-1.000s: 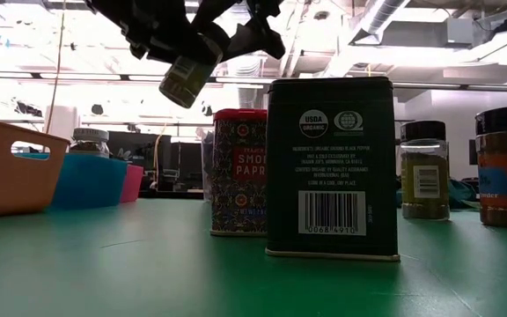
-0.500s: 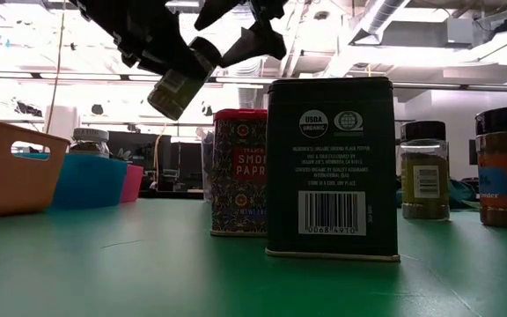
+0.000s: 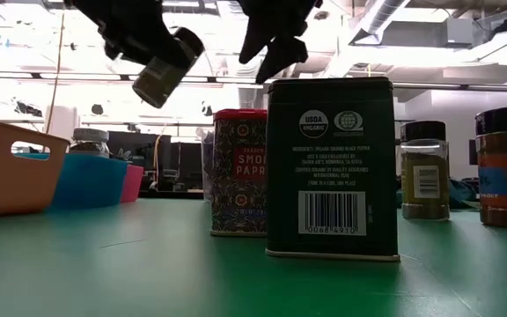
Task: Sort spices by type
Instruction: Put the top left black seasoning bottle into the orange bin
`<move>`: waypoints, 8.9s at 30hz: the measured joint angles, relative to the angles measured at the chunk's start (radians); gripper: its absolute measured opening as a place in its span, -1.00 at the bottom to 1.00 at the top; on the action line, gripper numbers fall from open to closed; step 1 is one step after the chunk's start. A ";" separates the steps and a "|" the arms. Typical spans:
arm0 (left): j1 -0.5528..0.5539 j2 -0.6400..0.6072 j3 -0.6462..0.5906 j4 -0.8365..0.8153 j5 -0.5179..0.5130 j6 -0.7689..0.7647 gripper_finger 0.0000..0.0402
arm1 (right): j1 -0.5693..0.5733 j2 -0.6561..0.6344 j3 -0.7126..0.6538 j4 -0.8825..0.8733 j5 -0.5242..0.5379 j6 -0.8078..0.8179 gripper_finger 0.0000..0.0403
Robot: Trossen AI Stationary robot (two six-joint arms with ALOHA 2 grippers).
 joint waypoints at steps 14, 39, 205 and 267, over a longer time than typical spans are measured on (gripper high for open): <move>-0.171 -0.158 0.000 -0.354 -0.254 -0.321 -0.11 | 0.014 0.016 0.000 0.081 0.009 0.005 0.61; -0.508 -0.158 0.000 -0.764 -0.300 -0.926 -0.11 | 0.054 0.018 -0.082 0.127 0.009 0.035 0.61; -0.724 -0.142 -0.520 -0.158 -0.334 -0.806 -0.02 | 0.180 0.474 0.402 0.572 -0.205 -0.157 0.71; -0.634 -0.143 -0.489 -0.061 -0.211 -0.670 0.37 | 0.171 0.455 0.402 0.523 -0.209 -0.157 0.71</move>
